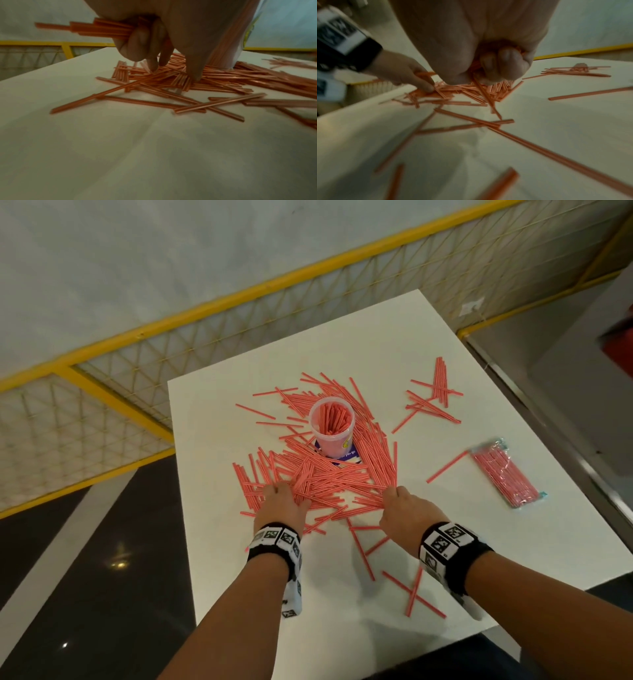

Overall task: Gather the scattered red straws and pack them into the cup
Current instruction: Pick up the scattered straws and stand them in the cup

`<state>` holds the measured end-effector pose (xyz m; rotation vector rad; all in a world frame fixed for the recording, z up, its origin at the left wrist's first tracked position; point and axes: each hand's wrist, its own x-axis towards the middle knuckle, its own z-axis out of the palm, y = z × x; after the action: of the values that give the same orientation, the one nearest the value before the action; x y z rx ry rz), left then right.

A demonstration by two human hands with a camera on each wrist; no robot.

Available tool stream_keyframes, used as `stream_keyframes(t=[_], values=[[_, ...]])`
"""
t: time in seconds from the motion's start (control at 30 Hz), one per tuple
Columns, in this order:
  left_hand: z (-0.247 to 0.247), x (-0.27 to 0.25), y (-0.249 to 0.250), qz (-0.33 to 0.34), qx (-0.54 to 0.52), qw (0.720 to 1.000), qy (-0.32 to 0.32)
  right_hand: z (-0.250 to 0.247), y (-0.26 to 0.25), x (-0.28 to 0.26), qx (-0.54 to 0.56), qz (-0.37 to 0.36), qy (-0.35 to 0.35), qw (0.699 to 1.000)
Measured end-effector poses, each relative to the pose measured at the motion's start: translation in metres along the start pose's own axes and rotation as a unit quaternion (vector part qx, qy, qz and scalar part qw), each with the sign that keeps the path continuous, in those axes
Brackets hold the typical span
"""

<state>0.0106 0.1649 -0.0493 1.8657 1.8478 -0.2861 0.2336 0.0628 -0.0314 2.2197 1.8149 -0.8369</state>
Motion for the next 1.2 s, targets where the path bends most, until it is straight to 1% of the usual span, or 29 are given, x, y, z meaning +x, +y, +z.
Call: stream_keyframes(t=[0.07, 0.13, 0.23, 0.37, 0.47, 0.53, 0.63, 0.7, 0.77, 0.8, 0.83, 0.9, 0.97, 1.03, 1.1, 1.17, 1.2], values=[[-0.001, 0.004, 0.006, 0.012, 0.029, 0.999, -0.010, -0.001, -0.003, -0.003, 0.028, 0.005, -0.007, 1.000], [-0.002, 0.006, 0.008, 0.030, 0.047, 0.998, -0.008, -0.003, -0.003, -0.006, 0.097, 0.018, -0.015, 0.995], [-0.002, 0.004, 0.007, 0.050, 0.068, 0.996, -0.014, -0.004, 0.001, -0.009, 0.174, 0.013, 0.003, 0.985], [-0.002, -0.002, 0.003, 0.058, 0.042, 0.997, -0.004, -0.008, 0.003, -0.010, 0.258, 0.015, 0.034, 0.965], [-0.006, -0.009, 0.000, 0.043, -0.011, 0.999, 0.024, -0.013, 0.004, -0.005, 0.330, 0.027, 0.030, 0.943], [-0.013, -0.019, -0.001, 0.043, -0.043, 0.997, 0.055, -0.018, 0.004, -0.004, 0.402, 0.030, 0.013, 0.915], [-0.031, -0.040, -0.002, 0.068, -0.110, 0.988, 0.080, -0.026, -0.001, -0.005, 0.514, 0.047, -0.017, 0.856], [-0.043, -0.054, 0.000, 0.090, -0.168, 0.979, 0.067, -0.034, -0.012, -0.008, 0.591, 0.045, -0.035, 0.805], [-0.052, -0.069, 0.007, 0.115, -0.238, 0.963, 0.048, -0.045, -0.027, -0.011, 0.667, 0.038, -0.068, 0.741], [-0.055, -0.075, 0.012, 0.130, -0.270, 0.953, 0.039, -0.049, -0.035, -0.013, 0.692, 0.027, -0.082, 0.717], [-0.059, -0.082, 0.020, 0.143, -0.301, 0.942, 0.030, -0.056, -0.044, -0.016, 0.699, 0.008, -0.086, 0.710], [-0.067, -0.095, 0.036, 0.155, -0.361, 0.920, -0.002, -0.069, -0.059, -0.021, 0.703, -0.034, -0.079, 0.706], [-0.074, -0.104, 0.049, 0.147, -0.425, 0.892, -0.046, -0.082, -0.073, -0.026, 0.702, -0.069, -0.057, 0.707], [-0.082, -0.110, 0.056, 0.126, -0.484, 0.861, -0.093, -0.093, -0.078, -0.026, 0.692, -0.094, -0.031, 0.715], [-0.090, -0.112, 0.058, 0.111, -0.525, 0.832, -0.139, -0.101, -0.078, -0.027, 0.675, -0.107, -0.017, 0.730], [-0.096, -0.113, 0.058, 0.108, -0.537, 0.821, -0.163, -0.104, -0.075, -0.026, 0.659, -0.114, -0.023, 0.743], [-0.099, -0.115, 0.059, 0.104, -0.543, 0.816, -0.168, -0.106, -0.074, -0.026, 0.656, -0.119, -0.032, 0.745]])
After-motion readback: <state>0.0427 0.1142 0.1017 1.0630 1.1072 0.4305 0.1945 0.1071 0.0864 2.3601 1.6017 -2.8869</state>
